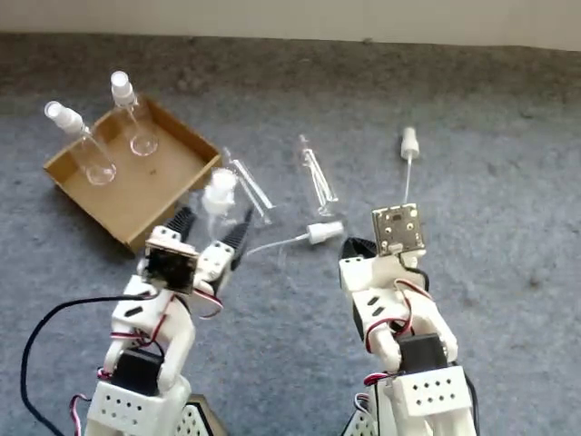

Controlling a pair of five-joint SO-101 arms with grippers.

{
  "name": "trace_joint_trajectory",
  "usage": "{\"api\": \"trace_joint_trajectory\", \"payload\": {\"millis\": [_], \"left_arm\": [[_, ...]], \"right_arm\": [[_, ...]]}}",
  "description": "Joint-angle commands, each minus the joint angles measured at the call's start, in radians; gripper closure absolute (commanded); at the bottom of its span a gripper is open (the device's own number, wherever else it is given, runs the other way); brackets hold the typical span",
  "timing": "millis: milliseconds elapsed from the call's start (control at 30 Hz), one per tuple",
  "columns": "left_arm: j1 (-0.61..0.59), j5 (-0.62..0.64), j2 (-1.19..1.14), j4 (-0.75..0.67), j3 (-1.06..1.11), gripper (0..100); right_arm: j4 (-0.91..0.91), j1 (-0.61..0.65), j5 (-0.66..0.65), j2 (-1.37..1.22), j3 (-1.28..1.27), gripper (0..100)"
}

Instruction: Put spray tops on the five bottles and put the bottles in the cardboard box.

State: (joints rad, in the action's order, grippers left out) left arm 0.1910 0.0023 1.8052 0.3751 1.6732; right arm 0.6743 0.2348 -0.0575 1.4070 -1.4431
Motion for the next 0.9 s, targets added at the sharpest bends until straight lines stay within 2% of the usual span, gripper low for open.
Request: {"api": "trace_joint_trajectory", "payload": {"millis": [0,200,467,733,867], "left_arm": [[-0.122,0.000,0.004,-0.118,0.019,93],[-0.176,0.000,0.002,-0.137,-0.045,93],[-0.180,0.000,-0.041,-0.133,-0.180,92],[-0.176,0.005,-0.127,-0.141,-0.122,93],[-0.182,0.000,-0.145,-0.133,-0.180,92]], "right_arm": [[-0.105,-0.012,-0.006,0.013,-0.051,99.4],[-0.143,-0.012,-0.006,0.013,-0.097,99.4],[-0.140,-0.013,-0.006,0.013,-0.130,99.4],[-0.142,-0.013,-0.006,0.013,-0.147,99.4],[-0.142,-0.013,-0.006,0.013,-0.147,99.4]]}}
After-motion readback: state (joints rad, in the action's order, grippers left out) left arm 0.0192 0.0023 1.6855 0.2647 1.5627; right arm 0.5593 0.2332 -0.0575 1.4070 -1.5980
